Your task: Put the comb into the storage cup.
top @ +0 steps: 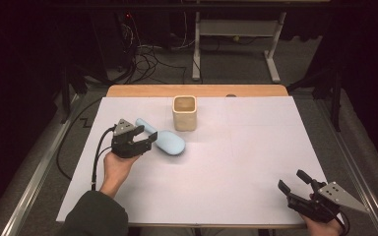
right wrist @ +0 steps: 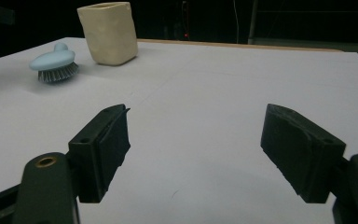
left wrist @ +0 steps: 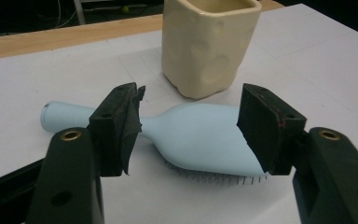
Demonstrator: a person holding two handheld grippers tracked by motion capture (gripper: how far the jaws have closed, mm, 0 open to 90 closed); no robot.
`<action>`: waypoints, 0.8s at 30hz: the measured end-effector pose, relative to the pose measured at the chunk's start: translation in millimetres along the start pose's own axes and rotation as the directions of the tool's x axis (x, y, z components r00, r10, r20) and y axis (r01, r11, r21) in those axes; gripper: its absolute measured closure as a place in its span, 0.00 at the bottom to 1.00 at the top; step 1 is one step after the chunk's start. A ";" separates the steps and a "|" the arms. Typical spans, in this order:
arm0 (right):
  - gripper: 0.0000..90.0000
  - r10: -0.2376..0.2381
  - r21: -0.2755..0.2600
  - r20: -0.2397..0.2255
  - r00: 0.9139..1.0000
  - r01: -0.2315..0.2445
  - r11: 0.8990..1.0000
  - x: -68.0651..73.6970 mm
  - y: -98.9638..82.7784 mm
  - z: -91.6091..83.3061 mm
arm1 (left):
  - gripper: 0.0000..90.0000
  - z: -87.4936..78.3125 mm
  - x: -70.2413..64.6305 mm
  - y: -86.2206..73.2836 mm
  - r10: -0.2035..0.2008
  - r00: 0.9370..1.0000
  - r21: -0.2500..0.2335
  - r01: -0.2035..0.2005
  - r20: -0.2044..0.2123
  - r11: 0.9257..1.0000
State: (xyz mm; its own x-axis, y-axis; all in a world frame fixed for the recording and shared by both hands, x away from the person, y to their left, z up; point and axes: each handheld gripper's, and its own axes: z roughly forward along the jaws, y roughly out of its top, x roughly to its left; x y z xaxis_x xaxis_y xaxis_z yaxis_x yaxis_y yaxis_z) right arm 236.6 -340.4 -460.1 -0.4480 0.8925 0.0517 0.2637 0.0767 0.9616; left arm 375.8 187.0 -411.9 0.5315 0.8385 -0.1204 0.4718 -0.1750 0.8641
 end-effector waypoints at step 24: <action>0.27 -0.001 0.002 -0.004 1.000 0.001 1.000 0.2 0.1 0.1 | 0.50 28.3 12.2 38.8 0.006 0.999 0.191 0.001 -0.037 0.982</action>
State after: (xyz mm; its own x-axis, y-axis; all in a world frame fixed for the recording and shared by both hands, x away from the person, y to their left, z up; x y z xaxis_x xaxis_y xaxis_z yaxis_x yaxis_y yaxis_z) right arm 236.6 -340.2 -460.1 -0.4518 0.8906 0.0516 0.2646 0.0786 0.9612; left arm 420.4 175.8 -393.7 0.5080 0.8558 -0.0973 0.5983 -0.2693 0.7547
